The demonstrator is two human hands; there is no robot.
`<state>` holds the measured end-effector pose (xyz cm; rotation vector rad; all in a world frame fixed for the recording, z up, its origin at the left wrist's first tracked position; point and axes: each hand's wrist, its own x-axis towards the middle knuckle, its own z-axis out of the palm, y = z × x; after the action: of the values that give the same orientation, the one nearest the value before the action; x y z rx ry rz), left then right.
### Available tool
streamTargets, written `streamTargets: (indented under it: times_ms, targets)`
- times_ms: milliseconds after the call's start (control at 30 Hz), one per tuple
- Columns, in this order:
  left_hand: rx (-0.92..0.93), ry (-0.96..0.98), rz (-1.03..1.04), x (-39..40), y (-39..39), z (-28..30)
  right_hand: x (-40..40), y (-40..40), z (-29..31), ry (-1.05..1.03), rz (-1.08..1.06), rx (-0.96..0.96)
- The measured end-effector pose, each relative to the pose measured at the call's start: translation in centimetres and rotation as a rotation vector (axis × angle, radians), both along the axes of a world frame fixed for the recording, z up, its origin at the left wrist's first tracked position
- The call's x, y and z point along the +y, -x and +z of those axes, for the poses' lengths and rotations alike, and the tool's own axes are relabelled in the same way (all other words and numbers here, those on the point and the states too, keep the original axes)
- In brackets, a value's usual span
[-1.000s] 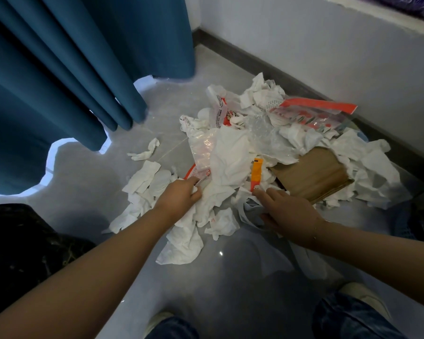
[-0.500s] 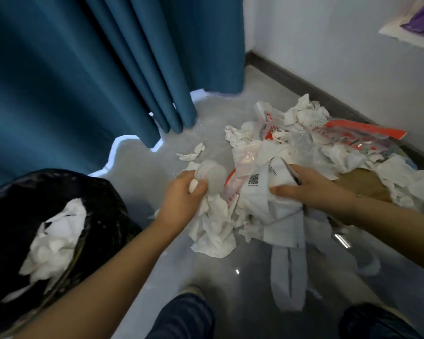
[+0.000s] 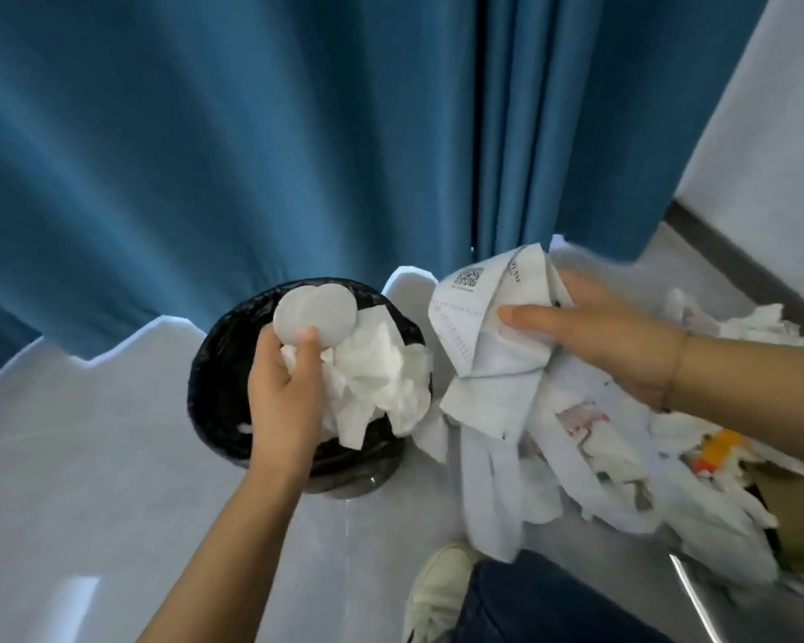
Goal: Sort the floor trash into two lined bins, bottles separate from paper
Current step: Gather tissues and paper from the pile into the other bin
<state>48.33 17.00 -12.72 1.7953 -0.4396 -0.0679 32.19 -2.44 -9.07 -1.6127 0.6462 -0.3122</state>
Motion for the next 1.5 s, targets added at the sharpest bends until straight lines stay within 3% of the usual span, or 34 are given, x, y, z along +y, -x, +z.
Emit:
streamTargets:
  times_ms: [133,267,333,433,500,567,633,700,800,933,1033,1100,1233,1367,1433,1500]
  targets:
    - [-0.111,-0.145,0.049,0.8,-4.9,-1.1,1.3,-6.2,1.2,0.033,-0.066,-0.075]
    - [-0.083,-0.581,-0.225,2.6,-8.5,-2.4,3.4,-11.7,1.6,0.03,-0.209,-0.167]
    - [-0.079,-0.53,-0.227,3.6,-8.7,-2.2,4.5,-13.5,1.2,0.161,-0.303,-0.164]
    - [0.017,-0.234,-0.081,5.8,-8.6,-1.0,7.2,-15.0,-0.3,0.254,-0.382,-0.148]
    - [0.047,-0.093,-0.033,6.8,-8.8,-0.6,8.4,-15.5,-2.5,0.113,-0.314,-0.043]
    - [0.036,-0.06,-0.063,7.2,-8.9,-0.4,9.4,-15.8,-4.9,-0.115,-0.094,0.191]
    - [-0.011,-0.102,-0.123,7.1,-9.2,-0.7,9.3,-15.8,-5.6,-0.192,0.083,0.345]
    - [-0.093,-0.174,-0.172,6.6,-9.3,-0.9,8.8,-15.2,-4.4,-0.029,0.106,0.386]
    - [-0.272,-0.301,-0.269,5.1,-9.2,-1.2,7.4,-13.8,-2.8,0.155,-0.008,0.253]
    - [-0.297,-0.467,-0.598,2.4,-7.7,-1.4,5.5,-10.9,-3.1,0.358,-0.069,0.167]
    - [-0.122,-0.545,-0.869,0.5,-5.6,-1.8,4.5,-9.2,-4.2,0.356,-0.045,0.25]
    - [0.074,-0.532,-0.924,-0.1,-4.8,-2.6,4.4,-8.4,-5.1,0.295,0.015,0.298]
    - [0.203,-0.408,-0.812,-0.8,-4.1,-4.1,5.4,-7.9,-6.2,0.028,0.029,0.305]
    - [0.128,-0.349,-0.638,-1.2,-3.8,-4.8,6.1,-8.3,-7.0,-0.114,0.024,0.271]
    - [0.101,-0.393,-0.603,-1.1,-4.5,-4.6,6.1,-8.3,-7.2,-0.129,0.038,0.283]
    - [-0.042,-0.502,-0.496,-1.0,-6.2,-4.3,6.0,-8.3,-7.3,-0.126,0.05,0.295]
